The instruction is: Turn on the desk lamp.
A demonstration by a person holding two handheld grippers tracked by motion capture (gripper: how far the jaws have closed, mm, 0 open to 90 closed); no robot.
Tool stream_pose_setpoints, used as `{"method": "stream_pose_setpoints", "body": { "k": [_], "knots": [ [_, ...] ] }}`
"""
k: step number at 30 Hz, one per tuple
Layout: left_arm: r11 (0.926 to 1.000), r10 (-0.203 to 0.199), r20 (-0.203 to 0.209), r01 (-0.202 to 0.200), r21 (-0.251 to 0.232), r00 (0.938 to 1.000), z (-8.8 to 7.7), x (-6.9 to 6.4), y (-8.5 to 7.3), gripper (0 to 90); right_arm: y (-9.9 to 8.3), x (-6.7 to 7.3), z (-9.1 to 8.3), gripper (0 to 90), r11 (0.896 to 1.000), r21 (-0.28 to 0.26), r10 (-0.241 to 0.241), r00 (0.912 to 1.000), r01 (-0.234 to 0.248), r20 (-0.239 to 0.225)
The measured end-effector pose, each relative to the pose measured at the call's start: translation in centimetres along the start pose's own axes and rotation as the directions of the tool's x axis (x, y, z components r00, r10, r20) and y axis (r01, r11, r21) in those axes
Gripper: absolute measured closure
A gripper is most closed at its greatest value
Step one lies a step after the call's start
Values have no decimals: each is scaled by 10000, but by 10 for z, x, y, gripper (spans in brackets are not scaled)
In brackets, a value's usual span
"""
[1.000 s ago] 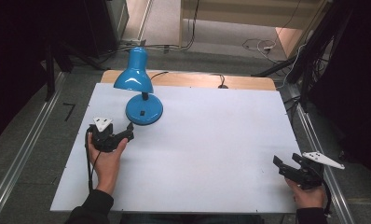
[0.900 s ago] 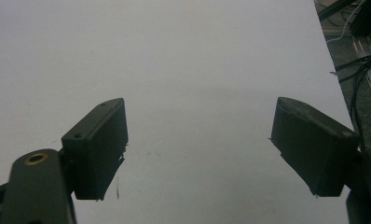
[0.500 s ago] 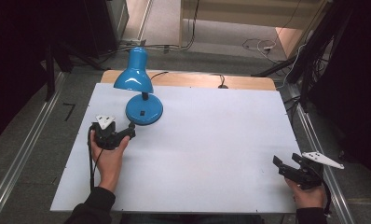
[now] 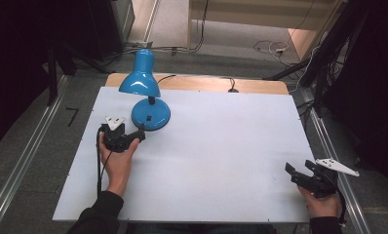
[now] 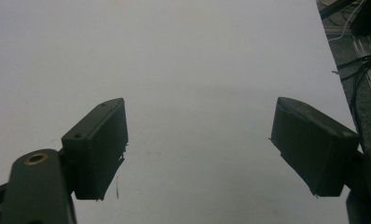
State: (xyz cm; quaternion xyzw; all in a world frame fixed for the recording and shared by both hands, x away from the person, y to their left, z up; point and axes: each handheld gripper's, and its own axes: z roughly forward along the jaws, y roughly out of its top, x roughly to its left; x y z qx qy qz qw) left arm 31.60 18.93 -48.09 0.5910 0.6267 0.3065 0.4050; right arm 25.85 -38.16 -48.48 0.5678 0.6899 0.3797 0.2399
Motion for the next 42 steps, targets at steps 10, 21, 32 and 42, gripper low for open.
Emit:
{"method": "stream_pose_setpoints", "body": {
  "k": [10, 21, 32, 42],
  "knots": [
    [9999, 99, 173, -101, 94, 9998, 8, -4, 2, 235, 0, 0, 0, 170, 10000, -9, -52, 10000, 52, -1],
    [9997, 211, 91, -210, -79, 9997, 18, -7, 5, 301, 0, 1, 2, 170, 10000, 72, -35, 10000, 36, -23],
    [9991, 421, 141, -421, -11, 9990, 29, -7, 9, 456, 0, 0, 2, 172, 10000, 81, -10, 10000, 10, -28],
    [9998, 195, 288, -192, -89, 9994, 36, -5, 12, 679, 0, 0, 3, 173, 10000, 89, -8, 10000, 9, -47]
  ]
}}
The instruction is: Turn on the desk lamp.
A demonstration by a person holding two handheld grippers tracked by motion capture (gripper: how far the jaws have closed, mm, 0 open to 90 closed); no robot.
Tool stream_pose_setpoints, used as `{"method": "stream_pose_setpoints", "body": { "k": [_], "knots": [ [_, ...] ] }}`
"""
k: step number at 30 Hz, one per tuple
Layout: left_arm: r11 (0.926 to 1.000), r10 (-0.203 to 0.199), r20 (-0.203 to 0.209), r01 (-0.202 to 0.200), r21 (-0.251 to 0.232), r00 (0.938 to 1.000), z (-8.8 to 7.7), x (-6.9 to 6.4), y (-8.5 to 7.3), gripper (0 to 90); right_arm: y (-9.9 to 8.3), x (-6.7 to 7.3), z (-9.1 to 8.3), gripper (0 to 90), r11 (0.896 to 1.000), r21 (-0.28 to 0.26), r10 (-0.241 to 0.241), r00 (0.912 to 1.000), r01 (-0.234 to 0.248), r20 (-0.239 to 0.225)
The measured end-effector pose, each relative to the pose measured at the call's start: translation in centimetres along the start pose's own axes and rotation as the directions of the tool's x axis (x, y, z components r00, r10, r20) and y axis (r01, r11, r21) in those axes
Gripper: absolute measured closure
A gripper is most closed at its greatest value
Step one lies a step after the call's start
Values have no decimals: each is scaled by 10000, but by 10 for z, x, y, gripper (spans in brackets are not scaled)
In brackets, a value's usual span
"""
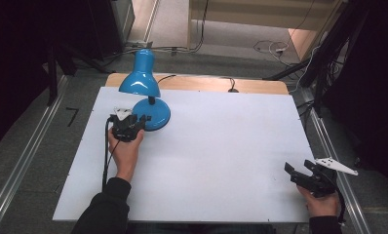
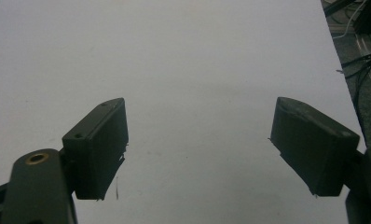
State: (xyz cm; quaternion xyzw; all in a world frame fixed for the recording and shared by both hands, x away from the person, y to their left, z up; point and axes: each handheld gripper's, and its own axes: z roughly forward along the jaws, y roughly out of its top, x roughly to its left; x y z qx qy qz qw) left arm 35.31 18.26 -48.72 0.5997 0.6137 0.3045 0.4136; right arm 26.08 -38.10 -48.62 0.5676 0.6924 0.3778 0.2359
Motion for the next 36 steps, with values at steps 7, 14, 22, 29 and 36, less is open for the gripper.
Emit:
{"method": "stream_pose_setpoints", "body": {
  "k": [7, 14, 22, 29, 36],
  "knots": [
    [9999, -146, 151, 146, -21, 9998, 5, -1, 0, 875, 0, 0, 0, 173, 10000, -1, 0, 10000, 0, 7],
    [9999, -150, 303, 149, 36, 9994, 10, -2, 3, 900, 0, -1, 0, 173, 10000, -22, -13, 10000, 13, -1],
    [9997, -155, 372, 148, 174, 9992, 19, -6, 1, 900, 0, -1, 0, 173, 10000, -11, -4, 10000, 4, -17],
    [9995, -137, 294, 128, 278, 9995, 25, -6, -1, 900, 0, -1, 0, 173, 10000, -14, -11, 10000, 11, -27],
    [9994, -112, 292, 103, 325, 9995, 28, -7, -1, 900, 0, -1, 1, 175, 10000, 30, -2, 10000, 2, -53]
  ]
}}
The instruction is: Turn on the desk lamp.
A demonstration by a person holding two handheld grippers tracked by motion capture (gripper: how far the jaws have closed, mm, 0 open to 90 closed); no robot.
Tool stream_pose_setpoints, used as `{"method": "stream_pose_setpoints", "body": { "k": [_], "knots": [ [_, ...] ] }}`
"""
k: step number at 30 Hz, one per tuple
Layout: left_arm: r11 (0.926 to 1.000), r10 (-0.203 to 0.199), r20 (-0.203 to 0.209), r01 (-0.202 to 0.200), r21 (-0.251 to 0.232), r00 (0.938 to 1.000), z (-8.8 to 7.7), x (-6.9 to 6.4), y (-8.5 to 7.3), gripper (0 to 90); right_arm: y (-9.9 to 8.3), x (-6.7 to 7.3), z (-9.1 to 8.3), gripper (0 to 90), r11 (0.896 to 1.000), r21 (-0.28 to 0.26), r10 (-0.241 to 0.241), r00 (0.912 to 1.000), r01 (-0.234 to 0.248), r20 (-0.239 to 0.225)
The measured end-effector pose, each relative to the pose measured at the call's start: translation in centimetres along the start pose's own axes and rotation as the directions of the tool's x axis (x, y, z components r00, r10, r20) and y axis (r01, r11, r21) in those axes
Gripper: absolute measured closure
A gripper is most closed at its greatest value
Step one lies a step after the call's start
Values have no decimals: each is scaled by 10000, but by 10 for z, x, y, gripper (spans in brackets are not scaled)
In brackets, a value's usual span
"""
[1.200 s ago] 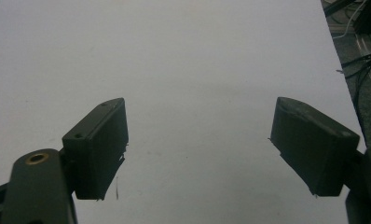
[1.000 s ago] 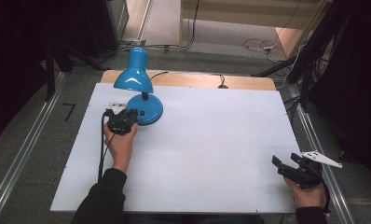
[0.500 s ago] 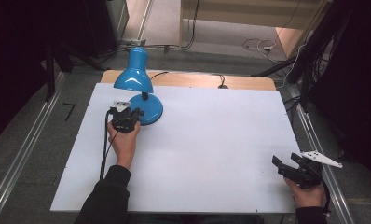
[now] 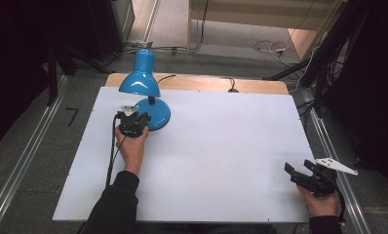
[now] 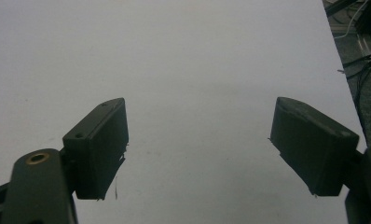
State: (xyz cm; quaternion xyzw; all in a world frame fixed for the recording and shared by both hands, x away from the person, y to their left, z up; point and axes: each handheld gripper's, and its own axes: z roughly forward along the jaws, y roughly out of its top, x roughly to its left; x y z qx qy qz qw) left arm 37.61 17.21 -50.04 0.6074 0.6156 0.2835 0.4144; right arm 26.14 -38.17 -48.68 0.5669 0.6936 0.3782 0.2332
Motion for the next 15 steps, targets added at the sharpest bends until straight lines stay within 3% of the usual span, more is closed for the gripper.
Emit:
{"method": "stream_pose_setpoints", "body": {
  "k": [9, 15],
  "knots": [
    [10000, -23, -29, 23, -3, 10000, 4, 0, -1, 900, 0, 0, 1, 174, 10000, 12, -7, 10000, 7, 3],
    [9998, 214, -97, -214, -15, 9997, 5, -2, -1, 900, 0, 0, 0, 175, 10000, 10, -10, 10000, 10, 1]
  ]
}}
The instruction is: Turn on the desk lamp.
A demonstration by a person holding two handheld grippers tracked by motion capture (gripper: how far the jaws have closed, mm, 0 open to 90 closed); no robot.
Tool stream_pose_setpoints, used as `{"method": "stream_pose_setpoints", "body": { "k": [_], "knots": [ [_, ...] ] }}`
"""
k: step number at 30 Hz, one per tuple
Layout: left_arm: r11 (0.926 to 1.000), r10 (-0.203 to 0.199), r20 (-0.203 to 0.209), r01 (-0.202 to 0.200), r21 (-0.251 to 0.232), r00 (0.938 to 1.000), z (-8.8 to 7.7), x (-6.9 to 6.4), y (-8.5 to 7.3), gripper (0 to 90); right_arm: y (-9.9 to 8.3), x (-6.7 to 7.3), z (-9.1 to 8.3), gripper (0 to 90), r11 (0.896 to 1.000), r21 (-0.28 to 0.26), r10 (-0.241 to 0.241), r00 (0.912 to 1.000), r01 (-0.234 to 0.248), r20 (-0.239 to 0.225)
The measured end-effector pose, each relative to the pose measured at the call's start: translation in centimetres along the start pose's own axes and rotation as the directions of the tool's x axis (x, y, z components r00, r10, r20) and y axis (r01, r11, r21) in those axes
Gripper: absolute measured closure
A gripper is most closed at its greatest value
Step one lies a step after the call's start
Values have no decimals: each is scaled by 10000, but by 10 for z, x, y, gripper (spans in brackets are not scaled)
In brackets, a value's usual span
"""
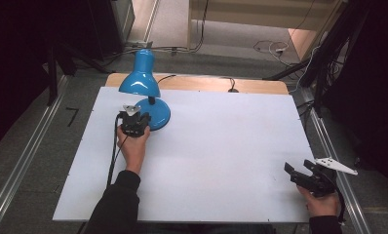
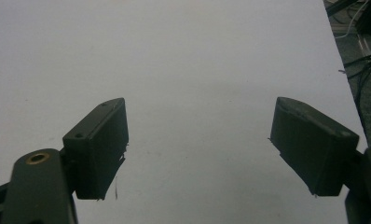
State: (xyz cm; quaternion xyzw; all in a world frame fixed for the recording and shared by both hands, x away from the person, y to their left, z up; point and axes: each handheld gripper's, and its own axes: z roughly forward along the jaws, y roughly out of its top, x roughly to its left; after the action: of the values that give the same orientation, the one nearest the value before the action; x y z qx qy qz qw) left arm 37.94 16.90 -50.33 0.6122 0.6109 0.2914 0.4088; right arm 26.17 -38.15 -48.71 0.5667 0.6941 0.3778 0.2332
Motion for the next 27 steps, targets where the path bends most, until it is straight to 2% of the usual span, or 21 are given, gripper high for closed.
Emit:
{"method": "stream_pose_setpoints", "body": {
  "k": [4, 12, 17, 27],
  "knots": [
    [9997, 233, -58, -233, -47, 9997, 0, -1, -1, 900, 0, 0, 0, 175, 10000, -4, 2, 10000, -2, -6],
    [9994, 352, -137, -353, -61, 9993, 0, -2, -1, 900, 0, 0, 0, 175, 10000, 1, -5, 10000, 5, -11],
    [9984, 559, -181, -560, -47, 9983, 0, -3, -2, 900, 0, 0, 0, 175, 10000, 22, -8, 10000, 8, -12],
    [9988, 476, -193, -479, -114, 9987, -1, -3, -4, 900, 0, 0, 0, 175, 10000, 34, -28, 10000, 28, -30]
  ]
}}
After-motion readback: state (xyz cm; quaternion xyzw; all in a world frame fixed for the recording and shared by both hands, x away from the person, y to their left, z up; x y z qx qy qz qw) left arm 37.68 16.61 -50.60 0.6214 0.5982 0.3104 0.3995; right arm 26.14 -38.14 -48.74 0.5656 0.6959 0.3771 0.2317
